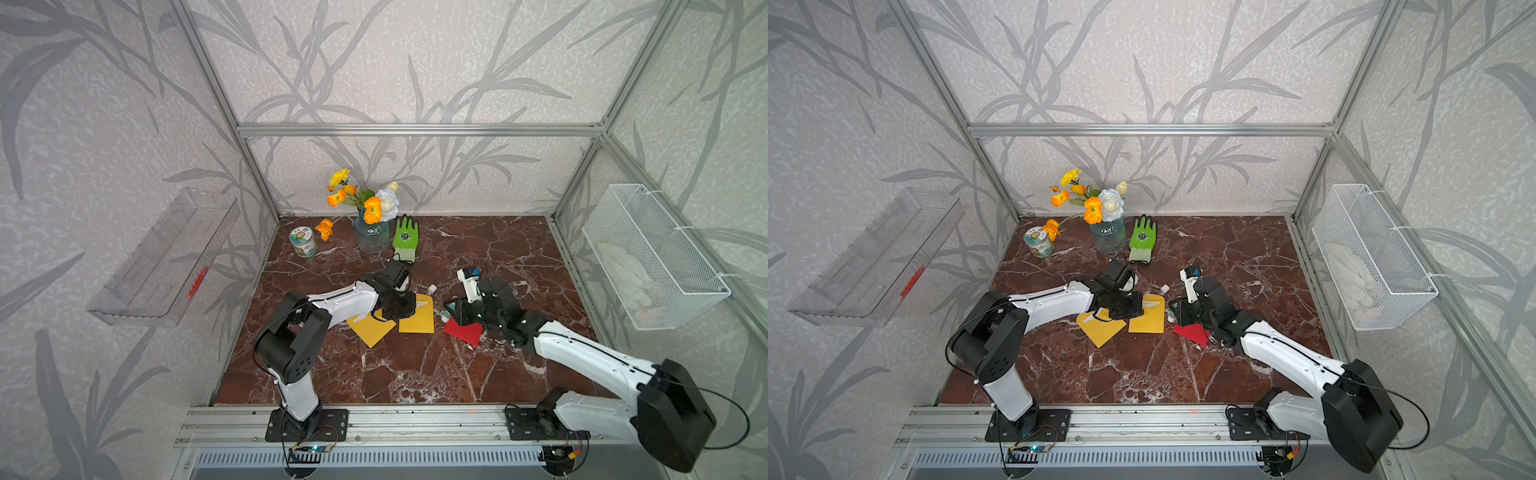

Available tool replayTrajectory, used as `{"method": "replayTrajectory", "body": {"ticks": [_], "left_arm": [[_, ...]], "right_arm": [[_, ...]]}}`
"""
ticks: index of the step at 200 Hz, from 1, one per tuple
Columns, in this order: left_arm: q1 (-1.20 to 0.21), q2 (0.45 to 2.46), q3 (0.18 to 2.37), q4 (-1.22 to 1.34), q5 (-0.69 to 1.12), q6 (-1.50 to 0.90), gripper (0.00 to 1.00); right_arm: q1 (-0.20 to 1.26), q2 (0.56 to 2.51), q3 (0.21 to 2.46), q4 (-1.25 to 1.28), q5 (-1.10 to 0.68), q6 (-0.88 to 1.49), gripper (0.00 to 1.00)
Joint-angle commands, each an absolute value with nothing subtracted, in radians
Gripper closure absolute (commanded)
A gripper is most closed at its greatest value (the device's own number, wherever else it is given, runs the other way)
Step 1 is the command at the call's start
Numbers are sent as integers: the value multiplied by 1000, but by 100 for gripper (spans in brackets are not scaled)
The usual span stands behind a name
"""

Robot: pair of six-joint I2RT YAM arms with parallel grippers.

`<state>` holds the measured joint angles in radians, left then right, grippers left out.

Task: Seal the envelope with a glue stick
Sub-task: Apply the envelope at the center of the board.

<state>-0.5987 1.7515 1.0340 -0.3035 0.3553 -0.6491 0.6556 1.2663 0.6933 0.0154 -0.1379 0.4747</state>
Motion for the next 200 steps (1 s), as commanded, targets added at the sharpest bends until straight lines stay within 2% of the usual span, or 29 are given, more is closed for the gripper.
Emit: {"method": "replayTrajectory", "body": {"ticks": [1,74,160,200], "left_arm": [[-577,1751,1003,-248,319,-641,99],[-564,1819,989,-215,319,-611,100],[-562,1843,973,-238,310,-597,100],[-558,1844,971,-242,314,-597,100]], "right_arm": [[697,1371,755,135,-59,463,100],[778,1657,821,405,31,443,100],[782,1850,909,418,130,456,100],[799,1879,932,393,153,444,100]]}}
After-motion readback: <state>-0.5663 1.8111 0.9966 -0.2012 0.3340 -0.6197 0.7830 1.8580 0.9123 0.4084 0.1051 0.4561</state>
